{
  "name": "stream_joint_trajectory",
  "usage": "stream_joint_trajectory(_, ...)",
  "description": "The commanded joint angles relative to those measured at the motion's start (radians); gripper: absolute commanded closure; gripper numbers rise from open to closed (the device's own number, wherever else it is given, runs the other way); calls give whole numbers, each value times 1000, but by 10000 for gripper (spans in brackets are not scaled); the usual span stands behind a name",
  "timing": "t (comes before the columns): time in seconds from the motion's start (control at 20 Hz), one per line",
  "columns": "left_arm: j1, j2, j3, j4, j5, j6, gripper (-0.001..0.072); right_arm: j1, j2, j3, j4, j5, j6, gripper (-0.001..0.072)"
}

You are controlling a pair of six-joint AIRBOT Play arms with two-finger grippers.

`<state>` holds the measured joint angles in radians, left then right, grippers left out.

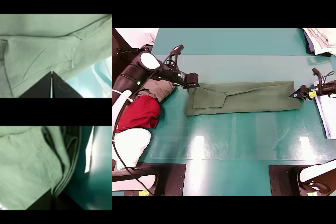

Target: Fold the shirts.

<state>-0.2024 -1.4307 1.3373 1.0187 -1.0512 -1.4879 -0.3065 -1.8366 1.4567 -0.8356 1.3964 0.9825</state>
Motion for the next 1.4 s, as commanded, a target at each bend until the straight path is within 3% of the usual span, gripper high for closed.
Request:
stream_joint_trajectory(0.0,-73,-58,10,-9,47,-8,680,10,26,76,25,131,6,697)
stream_joint_trajectory(0.3,-237,-340,271,-122,120,-5,679,62,185,203,116,196,154,698)
stream_joint_trajectory(0.7,-389,-635,575,-150,179,-11,679,367,213,493,159,211,248,699)
stream_joint_trajectory(1.0,-396,-695,578,-196,179,-24,679,544,213,570,154,176,248,699)
stream_joint_trajectory(1.35,-332,-628,579,-143,124,-24,681,585,210,562,154,169,239,698)
